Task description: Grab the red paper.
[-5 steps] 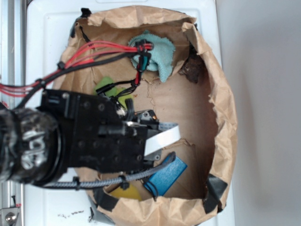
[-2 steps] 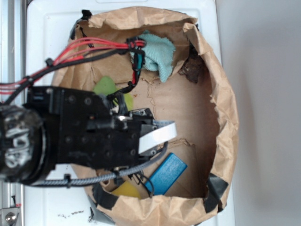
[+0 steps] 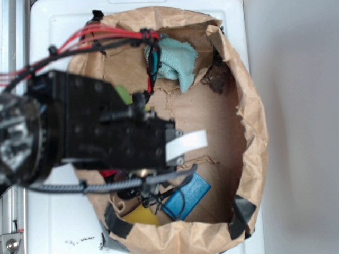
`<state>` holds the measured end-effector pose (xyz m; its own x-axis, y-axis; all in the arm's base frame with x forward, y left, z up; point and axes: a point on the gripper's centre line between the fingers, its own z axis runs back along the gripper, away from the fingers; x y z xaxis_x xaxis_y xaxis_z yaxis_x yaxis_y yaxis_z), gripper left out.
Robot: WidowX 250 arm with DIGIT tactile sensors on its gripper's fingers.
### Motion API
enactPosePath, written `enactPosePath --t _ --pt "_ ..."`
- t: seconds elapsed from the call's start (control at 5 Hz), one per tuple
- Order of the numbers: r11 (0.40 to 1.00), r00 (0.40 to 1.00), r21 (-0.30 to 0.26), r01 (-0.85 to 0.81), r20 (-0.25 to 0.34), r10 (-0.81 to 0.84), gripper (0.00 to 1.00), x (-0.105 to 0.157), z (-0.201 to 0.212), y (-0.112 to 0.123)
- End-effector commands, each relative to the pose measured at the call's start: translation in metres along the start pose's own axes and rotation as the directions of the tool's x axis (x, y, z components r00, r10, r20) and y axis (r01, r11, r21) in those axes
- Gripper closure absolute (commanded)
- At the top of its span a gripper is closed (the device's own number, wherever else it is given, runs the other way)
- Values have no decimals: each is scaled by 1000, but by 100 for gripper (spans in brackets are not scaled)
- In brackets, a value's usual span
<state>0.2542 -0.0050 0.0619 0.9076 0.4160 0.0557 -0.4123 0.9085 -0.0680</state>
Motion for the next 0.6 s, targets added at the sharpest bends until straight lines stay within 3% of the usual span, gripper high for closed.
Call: enactPosePath --t 0.0,0.4 --pt "997 997 -65 -35 73 39 0 21 35 13" --pt "1000 995 -4 -26 96 27 0 20 17 25"
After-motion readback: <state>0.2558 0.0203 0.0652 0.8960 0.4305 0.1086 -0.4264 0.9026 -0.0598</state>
